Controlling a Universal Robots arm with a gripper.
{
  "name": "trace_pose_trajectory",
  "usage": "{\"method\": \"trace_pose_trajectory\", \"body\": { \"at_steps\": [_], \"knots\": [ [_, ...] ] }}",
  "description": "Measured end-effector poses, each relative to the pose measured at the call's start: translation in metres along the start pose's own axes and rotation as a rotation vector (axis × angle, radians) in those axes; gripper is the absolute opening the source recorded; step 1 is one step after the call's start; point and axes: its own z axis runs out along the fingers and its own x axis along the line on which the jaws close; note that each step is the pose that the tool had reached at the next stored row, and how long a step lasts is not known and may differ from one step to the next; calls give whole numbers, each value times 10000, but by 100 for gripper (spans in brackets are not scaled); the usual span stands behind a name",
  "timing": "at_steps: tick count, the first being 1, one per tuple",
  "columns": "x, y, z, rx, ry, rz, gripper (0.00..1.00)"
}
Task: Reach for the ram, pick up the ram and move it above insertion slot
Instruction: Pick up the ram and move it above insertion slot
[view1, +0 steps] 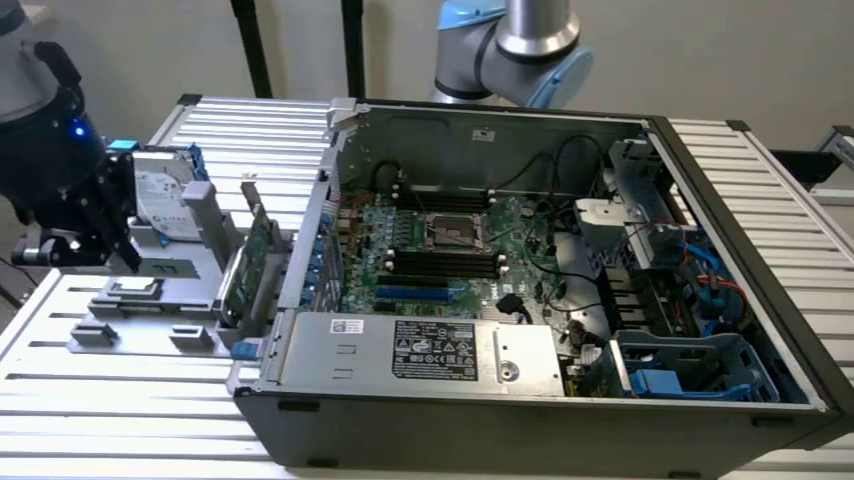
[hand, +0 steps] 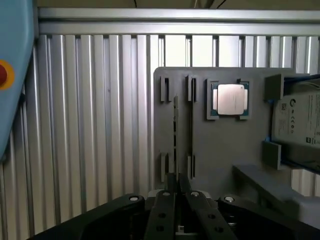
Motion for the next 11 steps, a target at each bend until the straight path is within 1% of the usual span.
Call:
{"method": "trace_pose_trajectory", "body": {
  "at_steps": [5,11],
  "knots": [
    [-10,-223,-195,-7,-104,-10,14],
    [-24,-494,-429,-37,-220,-23,14]
  ]
}}
